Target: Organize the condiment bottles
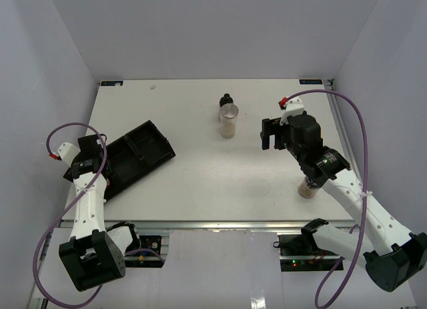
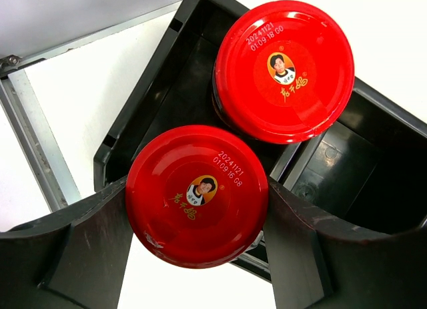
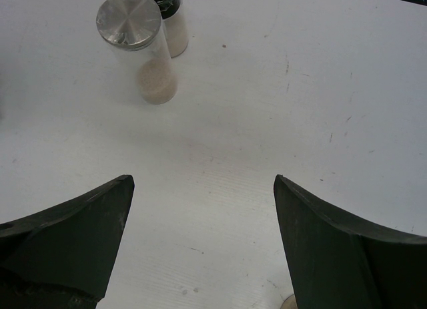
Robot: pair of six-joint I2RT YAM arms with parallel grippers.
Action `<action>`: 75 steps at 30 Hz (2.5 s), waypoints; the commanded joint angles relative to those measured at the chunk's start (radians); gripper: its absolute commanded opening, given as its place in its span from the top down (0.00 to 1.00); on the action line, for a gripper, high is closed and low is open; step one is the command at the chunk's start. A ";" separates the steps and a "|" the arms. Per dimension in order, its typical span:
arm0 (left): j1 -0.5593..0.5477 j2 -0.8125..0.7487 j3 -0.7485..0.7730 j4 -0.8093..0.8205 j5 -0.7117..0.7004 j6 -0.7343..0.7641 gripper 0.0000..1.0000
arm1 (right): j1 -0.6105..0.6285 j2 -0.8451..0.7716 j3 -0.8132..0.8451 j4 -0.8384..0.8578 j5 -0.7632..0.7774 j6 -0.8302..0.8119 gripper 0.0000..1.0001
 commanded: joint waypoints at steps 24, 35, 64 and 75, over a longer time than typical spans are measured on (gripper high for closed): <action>0.001 -0.113 0.296 -0.118 0.175 0.218 0.02 | -0.004 -0.032 -0.009 0.026 0.007 0.000 0.09; -0.185 0.089 0.408 0.072 0.857 0.359 0.02 | -0.003 -0.045 -0.005 0.008 0.020 0.005 0.09; -0.934 0.880 1.012 0.298 0.498 0.598 0.02 | -0.005 -0.235 -0.046 0.005 0.030 -0.012 0.09; -0.967 1.051 1.153 0.277 0.465 0.627 0.02 | -0.005 -0.256 -0.054 0.012 0.034 -0.023 0.09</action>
